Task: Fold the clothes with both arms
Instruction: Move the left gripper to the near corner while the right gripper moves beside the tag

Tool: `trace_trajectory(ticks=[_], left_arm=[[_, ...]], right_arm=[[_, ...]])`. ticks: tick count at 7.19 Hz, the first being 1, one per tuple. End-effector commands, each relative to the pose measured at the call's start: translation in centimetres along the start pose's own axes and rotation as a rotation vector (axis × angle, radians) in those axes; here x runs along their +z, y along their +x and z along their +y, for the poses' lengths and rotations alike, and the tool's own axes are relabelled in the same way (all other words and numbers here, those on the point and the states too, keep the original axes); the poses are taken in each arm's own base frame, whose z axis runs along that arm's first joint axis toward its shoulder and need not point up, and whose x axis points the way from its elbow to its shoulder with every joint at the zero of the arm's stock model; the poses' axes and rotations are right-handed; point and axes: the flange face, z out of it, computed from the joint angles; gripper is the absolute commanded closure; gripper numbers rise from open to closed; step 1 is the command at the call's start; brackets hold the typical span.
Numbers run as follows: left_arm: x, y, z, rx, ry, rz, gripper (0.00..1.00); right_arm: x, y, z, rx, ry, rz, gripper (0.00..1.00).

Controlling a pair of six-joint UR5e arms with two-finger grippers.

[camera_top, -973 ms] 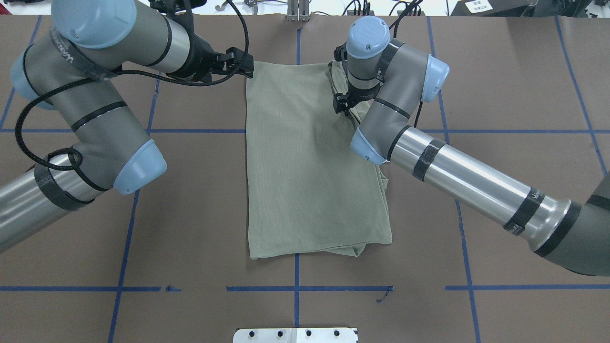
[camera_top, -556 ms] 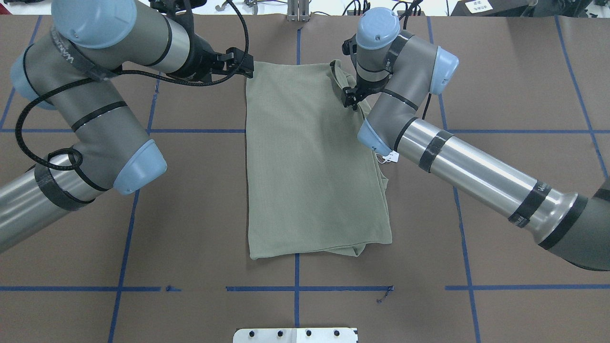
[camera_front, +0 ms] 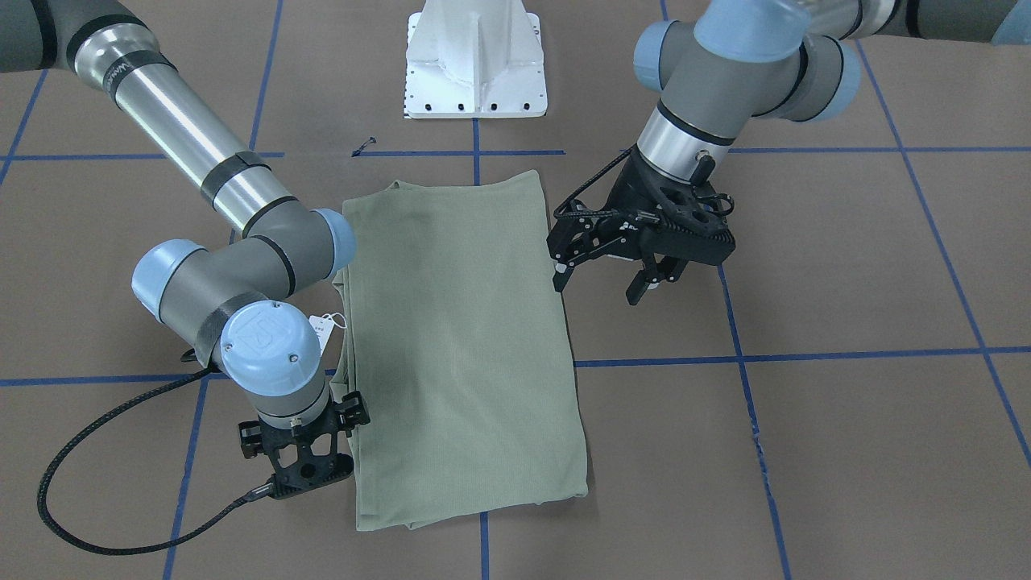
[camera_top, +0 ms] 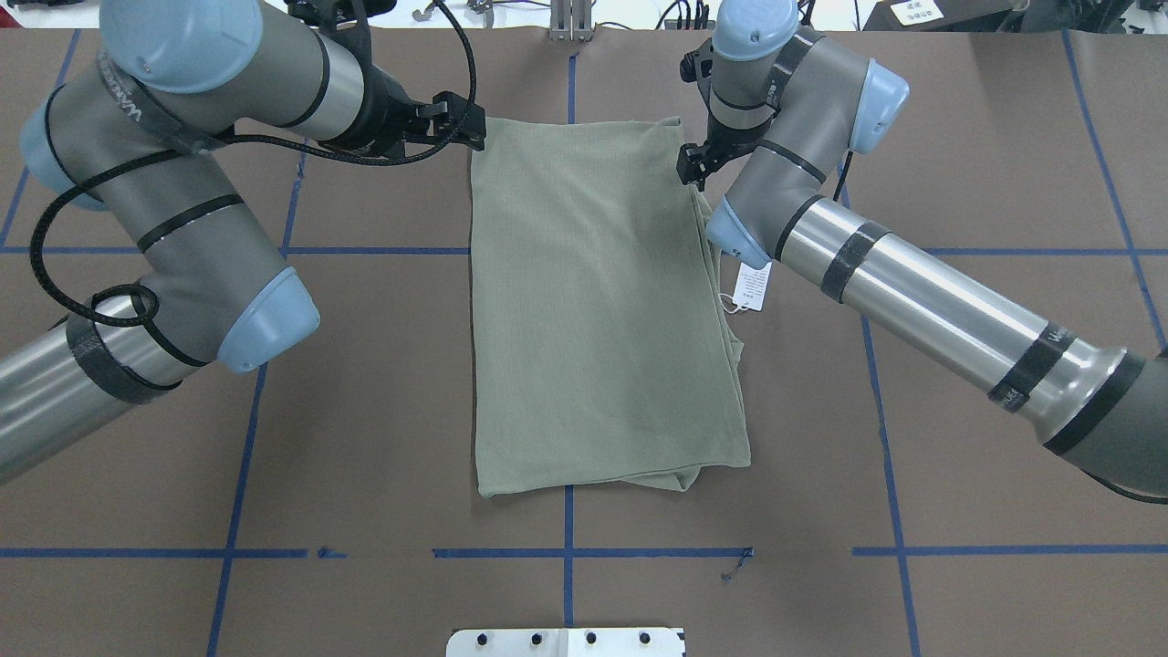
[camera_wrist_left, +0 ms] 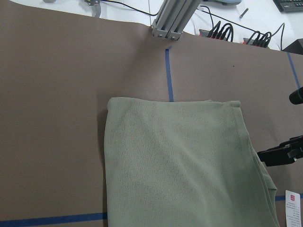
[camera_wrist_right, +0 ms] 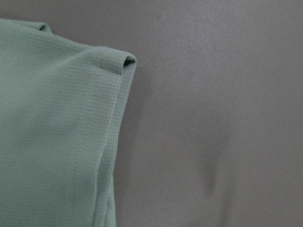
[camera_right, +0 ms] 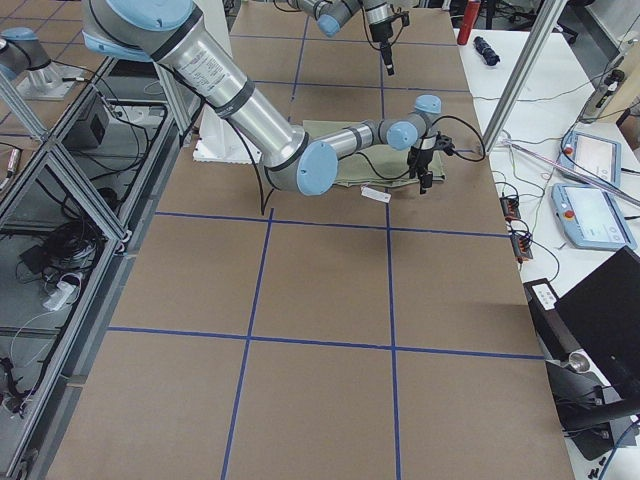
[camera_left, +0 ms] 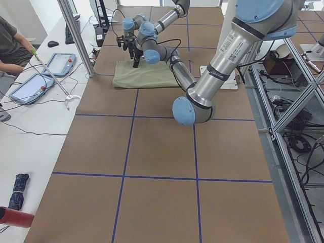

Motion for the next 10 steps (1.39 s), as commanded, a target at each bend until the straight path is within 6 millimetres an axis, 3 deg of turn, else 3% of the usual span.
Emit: trace_trajectory(ticks=[1, 2, 3, 5, 6, 7, 8, 9, 10], left_arm=[[1.3, -2.1, 1.9, -0.049, -0.082, -0.006, 0.0], [2.0, -2.6, 3.1, -0.125, -0.154, -0.003, 0.0], [3.0, -3.2, 5.5, -0.2, -0.2, -0.019, 0.0], [5.9, -0.4, 12.5, -0.38, -0.252, -0.053, 0.0], [7.6, 1.1, 16.5, -0.448, -0.258, -0.082, 0.0], [8.2, 2.0, 19.1, -0.505, -0.284, -0.102, 0.0], [8.4, 2.8, 21.6, -0.564, -0.304, -0.147, 0.0], [9.2, 3.8, 25.2, -0.586, -0.291, -0.194, 0.0], [9.6, 4.2, 27.4, -0.62, -0.294, -0.212, 0.01]], right_arm=[[-2.5, -0.4, 0.9, -0.005, 0.021, -0.056, 0.0], [-2.9, 1.5, 4.3, 0.004, 0.019, -0.104, 0.0], [-4.5, 2.9, 7.7, 0.02, 0.004, -0.125, 0.0], [-9.0, 4.4, 13.5, 0.119, -0.014, -0.13, 0.0], [-10.5, 5.1, 16.4, 0.154, -0.022, -0.178, 0.0], [-11.5, 5.7, 18.9, 0.164, -0.016, -0.196, 0.0], [-12.2, 5.4, 20.5, 0.174, -0.013, -0.209, 0.0], [-12.2, 5.0, 21.4, 0.223, -0.024, -0.214, 0.0], [-11.8, 4.4, 21.8, 0.213, -0.025, -0.213, 0.0]])
